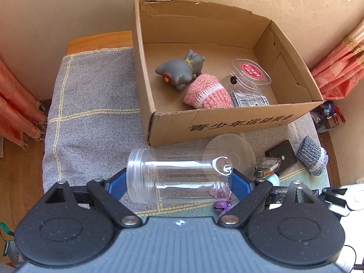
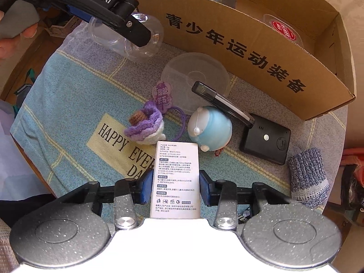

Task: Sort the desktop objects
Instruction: 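Grasp the clear plastic bottle with the left tool while the right tool grasps the white card box, then carry the clear bottle and card box over the cardboard box with both tools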

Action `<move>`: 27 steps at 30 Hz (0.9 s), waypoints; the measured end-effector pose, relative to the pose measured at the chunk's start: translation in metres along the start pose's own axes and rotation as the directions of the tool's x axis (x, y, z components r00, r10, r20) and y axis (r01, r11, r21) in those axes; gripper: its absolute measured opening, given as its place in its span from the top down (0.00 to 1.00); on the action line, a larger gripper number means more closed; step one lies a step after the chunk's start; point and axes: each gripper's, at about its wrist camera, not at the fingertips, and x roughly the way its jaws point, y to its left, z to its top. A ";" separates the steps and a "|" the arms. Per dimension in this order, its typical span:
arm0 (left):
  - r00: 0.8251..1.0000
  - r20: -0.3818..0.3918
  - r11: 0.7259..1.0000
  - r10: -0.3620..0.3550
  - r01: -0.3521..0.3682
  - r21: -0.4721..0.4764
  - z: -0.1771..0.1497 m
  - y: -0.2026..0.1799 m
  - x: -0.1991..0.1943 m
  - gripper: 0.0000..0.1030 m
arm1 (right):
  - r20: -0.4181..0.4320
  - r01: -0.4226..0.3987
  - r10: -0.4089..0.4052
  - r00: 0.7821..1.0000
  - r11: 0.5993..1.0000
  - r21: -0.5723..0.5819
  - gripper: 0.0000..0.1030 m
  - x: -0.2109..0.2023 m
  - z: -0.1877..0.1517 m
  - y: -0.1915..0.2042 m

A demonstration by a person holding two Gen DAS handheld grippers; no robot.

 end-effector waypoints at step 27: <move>0.991 0.120 0.987 -0.050 0.031 0.158 0.045 -0.036 -0.082 0.13 | 0.155 0.045 -0.050 0.987 0.998 0.040 0.55 -0.093 0.033 -0.026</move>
